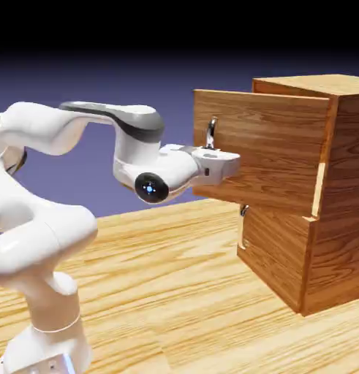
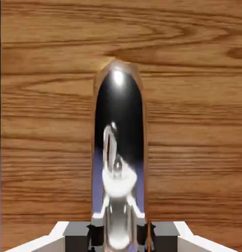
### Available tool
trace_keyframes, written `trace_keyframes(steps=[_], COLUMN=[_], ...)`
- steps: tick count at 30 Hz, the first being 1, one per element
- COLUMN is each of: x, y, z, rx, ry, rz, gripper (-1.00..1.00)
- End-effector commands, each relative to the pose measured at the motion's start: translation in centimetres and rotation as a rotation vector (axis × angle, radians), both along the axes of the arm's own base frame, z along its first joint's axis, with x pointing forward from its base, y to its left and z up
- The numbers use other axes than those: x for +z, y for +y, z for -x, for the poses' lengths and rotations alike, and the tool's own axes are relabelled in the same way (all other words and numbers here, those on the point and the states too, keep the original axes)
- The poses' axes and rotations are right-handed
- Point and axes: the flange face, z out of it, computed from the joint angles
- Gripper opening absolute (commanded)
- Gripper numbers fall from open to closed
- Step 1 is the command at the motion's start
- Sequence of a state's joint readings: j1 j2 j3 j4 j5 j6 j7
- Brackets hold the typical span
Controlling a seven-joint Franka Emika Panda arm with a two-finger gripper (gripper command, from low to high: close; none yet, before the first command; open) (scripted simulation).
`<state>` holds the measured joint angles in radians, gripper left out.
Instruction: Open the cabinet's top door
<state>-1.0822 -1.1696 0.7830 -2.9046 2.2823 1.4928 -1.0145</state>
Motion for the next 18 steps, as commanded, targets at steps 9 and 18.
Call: trace_keyframes(steps=[9,18], x=[0.0,0.0], y=[-6.2,-12.8], z=[1.4,1.5], rx=[0.210,0.428], ry=[0.000,0.000], rz=[0.000,0.000], gripper=[-1.00,-1.00])
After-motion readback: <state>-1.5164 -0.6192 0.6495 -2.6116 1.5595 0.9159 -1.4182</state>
